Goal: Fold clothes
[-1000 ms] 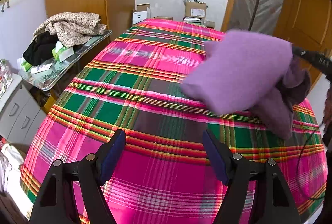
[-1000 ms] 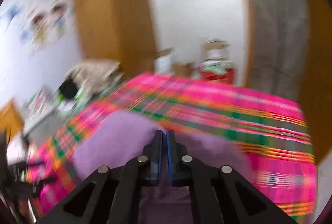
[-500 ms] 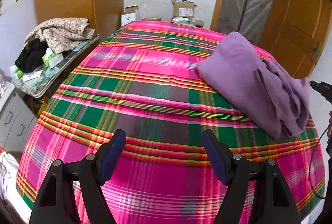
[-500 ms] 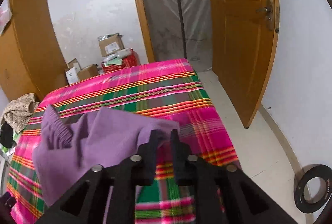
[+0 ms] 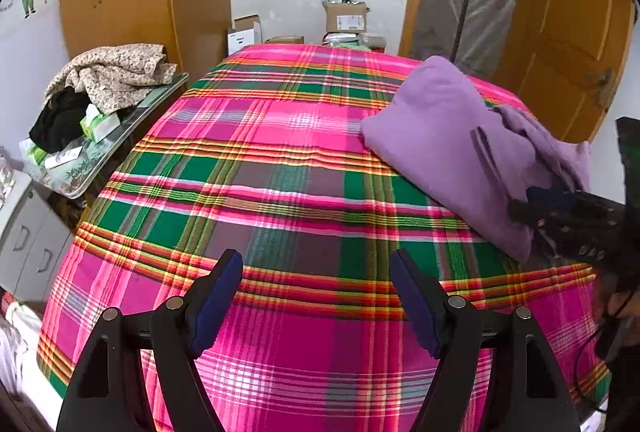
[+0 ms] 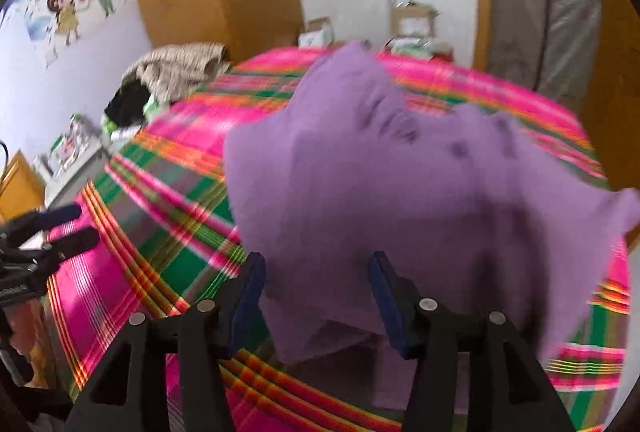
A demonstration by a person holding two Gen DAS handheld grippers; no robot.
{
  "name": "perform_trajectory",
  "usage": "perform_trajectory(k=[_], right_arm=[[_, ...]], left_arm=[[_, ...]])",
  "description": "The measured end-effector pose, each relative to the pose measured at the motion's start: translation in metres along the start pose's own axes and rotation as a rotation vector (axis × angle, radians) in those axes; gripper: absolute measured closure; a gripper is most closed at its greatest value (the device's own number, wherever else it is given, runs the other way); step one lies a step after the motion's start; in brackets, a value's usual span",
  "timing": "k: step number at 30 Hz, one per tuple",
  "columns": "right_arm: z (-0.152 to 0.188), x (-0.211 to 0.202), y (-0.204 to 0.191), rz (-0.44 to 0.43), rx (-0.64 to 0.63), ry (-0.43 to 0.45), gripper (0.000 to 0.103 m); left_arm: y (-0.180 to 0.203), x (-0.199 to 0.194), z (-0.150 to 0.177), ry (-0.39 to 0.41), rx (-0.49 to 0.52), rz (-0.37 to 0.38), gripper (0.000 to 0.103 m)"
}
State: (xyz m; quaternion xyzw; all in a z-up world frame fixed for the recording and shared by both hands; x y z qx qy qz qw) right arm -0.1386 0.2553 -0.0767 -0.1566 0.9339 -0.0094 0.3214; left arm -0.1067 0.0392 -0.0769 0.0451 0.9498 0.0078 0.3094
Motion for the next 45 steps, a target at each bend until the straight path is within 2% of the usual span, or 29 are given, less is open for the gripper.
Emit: perform_trajectory(k=[1, 2, 3, 6, 9, 12, 17, 21, 24, 29, 31, 34, 40, 41, 42, 43, 44, 45], right_arm=[[0.002, 0.003, -0.002, 0.002, -0.003, -0.004, 0.052], [0.0, 0.004, 0.0, 0.009, 0.0, 0.002, 0.072], [-0.002, 0.004, 0.003, 0.009, 0.013, 0.011, 0.085], [-0.01, -0.002, 0.016, 0.014, 0.039, 0.043, 0.088], [-0.023, -0.014, 0.044, 0.07, 0.079, 0.101, 0.091], [-0.033, -0.039, 0.087, 0.185, 0.167, 0.177, 0.091], [-0.026, -0.086, 0.178, 0.448, 0.331, 0.238, 0.091], [-0.015, -0.11, 0.212, 0.57, 0.414, 0.252, 0.078], [-0.021, -0.116, 0.196, 0.523, 0.387, 0.291, 0.063], [-0.042, -0.089, 0.131, 0.355, 0.295, 0.298, 0.06], [-0.039, -0.064, 0.102, 0.235, 0.271, 0.244, 0.058], [-0.03, -0.021, 0.069, 0.114, 0.24, 0.14, 0.058], [-0.025, 0.043, 0.053, 0.005, 0.3, 0.024, 0.058], [-0.025, 0.052, 0.054, -0.003, 0.31, 0.009, 0.06], [-0.025, 0.059, 0.053, -0.018, 0.32, -0.004, 0.067], [-0.026, 0.062, 0.048, -0.051, 0.323, -0.008, 0.076], [-0.027, 0.063, 0.044, -0.068, 0.319, -0.007, 0.096], [-0.027, 0.064, 0.04, -0.083, 0.313, -0.006, 0.099]], left_arm=[[-0.001, 0.001, 0.001, -0.004, 0.004, -0.007, 0.025], [-0.002, 0.001, 0.001, -0.007, 0.007, -0.014, 0.025], [-0.002, 0.002, 0.001, -0.008, 0.009, -0.019, 0.025], [-0.001, 0.004, 0.001, -0.006, 0.015, -0.028, 0.025], [0.002, 0.006, 0.001, -0.006, 0.022, -0.022, 0.025], [0.008, 0.007, 0.001, -0.007, 0.029, -0.007, 0.025], [0.011, 0.007, 0.003, -0.006, 0.03, 0.004, 0.025], [0.009, 0.007, 0.003, -0.005, 0.021, 0.009, 0.025], [0.012, 0.008, 0.004, -0.007, 0.022, 0.015, 0.025], [0.015, 0.007, 0.005, -0.009, 0.029, 0.022, 0.025], [0.013, 0.006, 0.005, -0.007, 0.025, 0.02, 0.025], [0.011, 0.005, 0.004, -0.005, 0.022, 0.017, 0.025], [-0.001, 0.001, 0.002, 0.003, 0.002, 0.004, 0.025], [-0.003, 0.001, 0.002, 0.005, -0.003, 0.0, 0.025], [-0.006, 0.0, 0.002, 0.005, -0.007, -0.003, 0.025], [-0.008, 0.0, 0.002, 0.006, -0.012, -0.006, 0.025], [-0.01, 0.0, 0.002, 0.007, -0.017, -0.009, 0.025], [-0.012, -0.001, 0.001, 0.008, -0.022, -0.011, 0.025]])
Point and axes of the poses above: each gripper's, at about its wrist camera, not at the fingertips, and x roughly the way its jaws point, y to its right, z to its underside, the point moved 10 cm from there along x, roughly the way its jaws point, and after that the axes turned 12 degrees about y, right-handed, at the moved point
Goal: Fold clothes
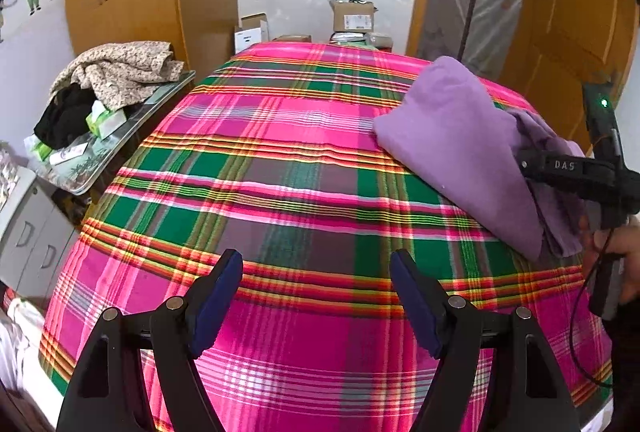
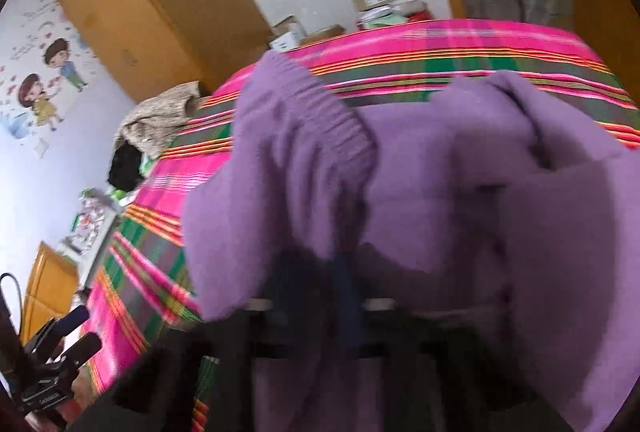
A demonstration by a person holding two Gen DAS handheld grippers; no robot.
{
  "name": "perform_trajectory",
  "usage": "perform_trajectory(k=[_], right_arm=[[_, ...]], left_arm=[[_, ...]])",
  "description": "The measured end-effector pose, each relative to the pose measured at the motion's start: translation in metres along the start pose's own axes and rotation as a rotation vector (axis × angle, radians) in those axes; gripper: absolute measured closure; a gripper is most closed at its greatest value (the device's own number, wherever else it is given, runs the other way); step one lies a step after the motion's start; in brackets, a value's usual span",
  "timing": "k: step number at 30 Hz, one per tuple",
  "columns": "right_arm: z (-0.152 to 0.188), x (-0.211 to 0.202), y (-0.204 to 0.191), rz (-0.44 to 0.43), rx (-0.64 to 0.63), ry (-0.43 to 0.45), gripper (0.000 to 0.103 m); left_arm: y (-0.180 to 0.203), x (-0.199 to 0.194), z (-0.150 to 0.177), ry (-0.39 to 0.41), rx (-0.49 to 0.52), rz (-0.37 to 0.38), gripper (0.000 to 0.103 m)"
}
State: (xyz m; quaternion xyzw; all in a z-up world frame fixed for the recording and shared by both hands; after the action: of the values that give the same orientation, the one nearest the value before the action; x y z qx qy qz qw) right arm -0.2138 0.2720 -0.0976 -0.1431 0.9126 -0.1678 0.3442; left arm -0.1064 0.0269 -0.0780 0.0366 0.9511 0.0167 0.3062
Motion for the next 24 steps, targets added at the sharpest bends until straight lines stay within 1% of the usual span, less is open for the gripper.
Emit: perform_trajectory(k=[3, 6, 8, 9, 12, 14, 15, 16, 17, 19, 20, 21, 22, 24], right_arm=[[-0.004, -0.012, -0.016, -0.033, -0.027, 0.032, 0.099], [-0.011, -0.042, -0.05, -0.096, -0.082, 0.099, 0.099], [-0.011, -0.059, -0.077, -0.149, -0.126, 0.124, 0.1], [-0.007, -0.067, -0.097, -0.188, -0.155, 0.129, 0.1], [0.014, -0.075, -0.141, -0.269, -0.217, 0.095, 0.1], [0.042, -0.071, -0.164, -0.328, -0.261, 0.023, 0.099], [0.056, -0.068, -0.175, -0.35, -0.286, -0.013, 0.097], [0.068, -0.067, -0.182, -0.367, -0.308, -0.036, 0.097], [0.079, -0.067, -0.189, -0.382, -0.327, -0.055, 0.097], [0.087, -0.072, -0.192, -0.396, -0.337, -0.056, 0.093], [0.085, -0.075, -0.189, -0.389, -0.328, -0.039, 0.091], [0.082, -0.077, -0.185, -0.379, -0.315, -0.02, 0.086], [0.075, -0.08, -0.175, -0.361, -0.289, 0.005, 0.084], [0.061, -0.084, -0.148, -0.303, -0.225, 0.056, 0.075]], left_arm=[[-0.004, -0.002, -0.002, 0.009, -0.008, -0.003, 0.025], [-0.009, -0.006, -0.006, 0.024, -0.023, -0.005, 0.025], [-0.015, -0.011, -0.01, 0.039, -0.037, -0.014, 0.025], [-0.018, -0.014, -0.012, 0.047, -0.044, -0.019, 0.025], [-0.033, -0.025, -0.018, 0.077, -0.072, -0.041, 0.025], [-0.041, -0.031, -0.019, 0.089, -0.083, -0.054, 0.025], [-0.044, -0.034, -0.02, 0.093, -0.087, -0.061, 0.025], [-0.047, -0.037, -0.02, 0.096, -0.09, -0.066, 0.025], [-0.05, -0.039, -0.019, 0.098, -0.092, -0.069, 0.025], [-0.052, -0.041, -0.018, 0.099, -0.093, -0.069, 0.025], [-0.053, -0.042, -0.017, 0.098, -0.094, -0.069, 0.025], [-0.053, -0.042, -0.017, 0.098, -0.094, -0.067, 0.025], [-0.053, -0.042, -0.017, 0.098, -0.093, -0.063, 0.025], [-0.049, -0.04, -0.017, 0.095, -0.089, -0.054, 0.025]])
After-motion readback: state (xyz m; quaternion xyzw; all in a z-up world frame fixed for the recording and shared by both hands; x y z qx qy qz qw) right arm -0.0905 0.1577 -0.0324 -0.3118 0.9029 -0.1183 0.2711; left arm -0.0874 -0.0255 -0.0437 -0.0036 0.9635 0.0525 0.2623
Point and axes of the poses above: each gripper's, at about its wrist camera, not at the fingertips, and x roughly the way its jaws point, y to its right, z to its underside, the point moved 10 cm from there along x, roughly the way its jaws point, and after that the axes turned 12 degrees about y, right-handed, at the moved point
